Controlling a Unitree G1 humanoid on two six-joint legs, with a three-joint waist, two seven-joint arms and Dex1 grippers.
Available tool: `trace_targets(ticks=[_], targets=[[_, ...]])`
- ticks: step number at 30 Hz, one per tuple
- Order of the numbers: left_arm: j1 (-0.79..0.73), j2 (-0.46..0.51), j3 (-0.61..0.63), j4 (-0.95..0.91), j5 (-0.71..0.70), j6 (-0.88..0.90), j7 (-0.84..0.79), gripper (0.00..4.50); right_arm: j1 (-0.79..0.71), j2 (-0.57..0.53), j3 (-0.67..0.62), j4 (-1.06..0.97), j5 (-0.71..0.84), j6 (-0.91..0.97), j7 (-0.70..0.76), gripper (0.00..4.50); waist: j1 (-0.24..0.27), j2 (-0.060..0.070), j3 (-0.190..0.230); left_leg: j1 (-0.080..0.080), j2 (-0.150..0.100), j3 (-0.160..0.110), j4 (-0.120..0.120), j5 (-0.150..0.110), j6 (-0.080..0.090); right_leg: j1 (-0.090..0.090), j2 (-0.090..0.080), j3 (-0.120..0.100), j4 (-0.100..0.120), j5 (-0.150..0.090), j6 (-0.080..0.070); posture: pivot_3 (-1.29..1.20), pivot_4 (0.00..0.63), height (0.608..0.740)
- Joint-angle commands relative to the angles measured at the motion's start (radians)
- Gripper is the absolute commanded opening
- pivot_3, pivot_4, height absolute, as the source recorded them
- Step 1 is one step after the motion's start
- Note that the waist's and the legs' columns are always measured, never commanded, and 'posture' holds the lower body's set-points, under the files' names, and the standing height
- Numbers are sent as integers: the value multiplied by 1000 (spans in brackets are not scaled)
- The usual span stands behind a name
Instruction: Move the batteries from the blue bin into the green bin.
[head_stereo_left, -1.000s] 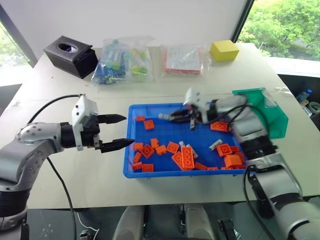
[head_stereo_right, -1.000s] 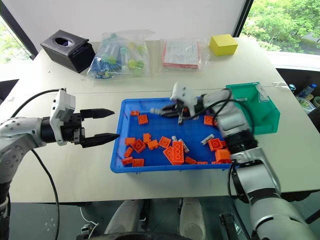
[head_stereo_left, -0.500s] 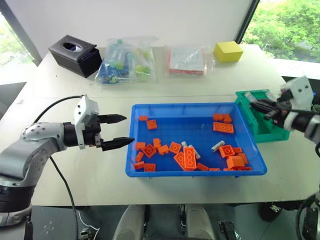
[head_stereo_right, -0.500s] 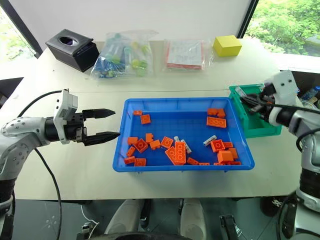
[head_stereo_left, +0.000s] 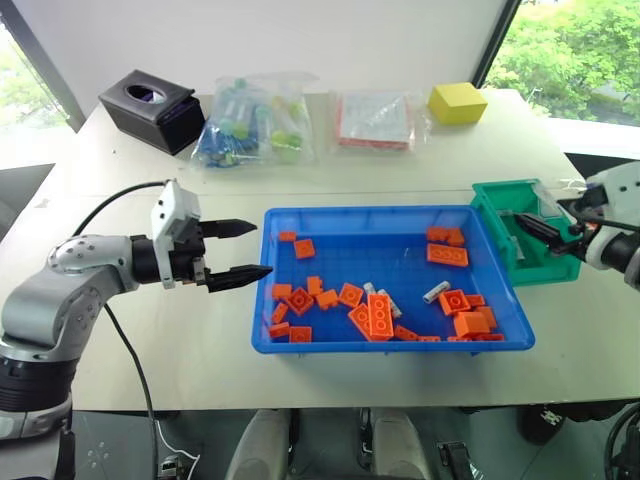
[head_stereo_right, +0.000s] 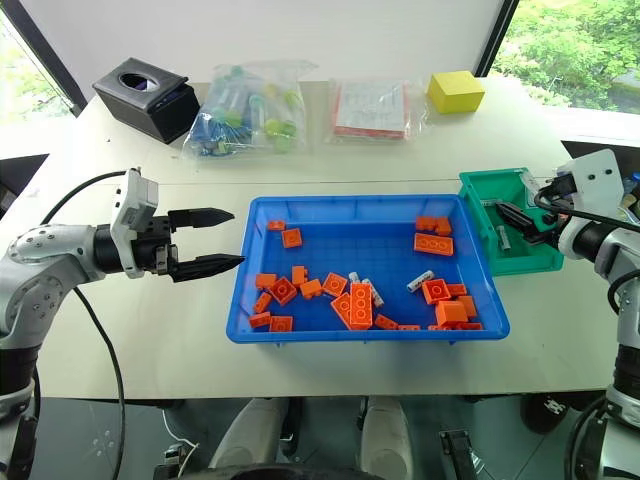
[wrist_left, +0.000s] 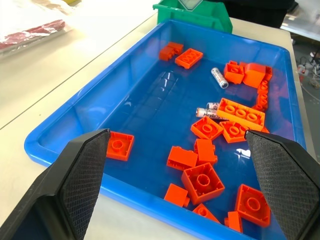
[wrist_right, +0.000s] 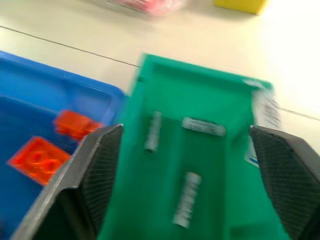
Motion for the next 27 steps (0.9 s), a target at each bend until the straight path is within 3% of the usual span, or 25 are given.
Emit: trace_targets(ticks=[1, 5, 8, 15, 19, 27], targets=[[-9, 2, 9, -31, -5, -6, 5, 4500, -62, -46, 75, -121, 105, 0, 123, 4142, -6, 0, 0, 0, 1, 0, 0, 0, 0, 0, 1, 0, 0, 0, 0, 0, 150, 692], [-18, -2, 3, -30, 0, -8, 8, 4500, -115, -74, 229, -162, 167, 52, 225, 4142, -3, 0, 0, 0, 3, 0, 0, 0, 0, 0, 2, -1, -1, 0, 0, 0, 150, 692], [-24, -1, 4, -42, -2, -4, 15, 4500, -171, -37, 344, -182, 178, 224, 137, 4142, 2, -1, 0, 0, 2, 0, 0, 0, 0, 0, 1, -1, -1, 0, 0, 0, 150, 692], [19, 25, 42, -85, -22, 19, 27, 4500, -245, 134, 232, -357, 429, 685, -16, 4333, 2, -1, 1, -2, 2, -1, 0, 0, 0, -1, 1, -1, -3, 0, -1, 0, 150, 692], [35, 42, 63, -93, -30, 26, 22, 4500, -263, 294, 161, -328, 494, 802, -339, 4333, 3, -2, 0, -2, 3, -1, 0, -1, 0, -1, 2, -1, -3, 1, -2, 0, 150, 692], [32, 40, 51, -83, -21, 12, 15, 4500, -225, 233, 157, -162, 1075, 802, -846, 4333, 0, -2, 0, -2, 2, 0, 0, -1, 1, 0, 1, -1, -6, 2, -2, 0, 150, 692]])
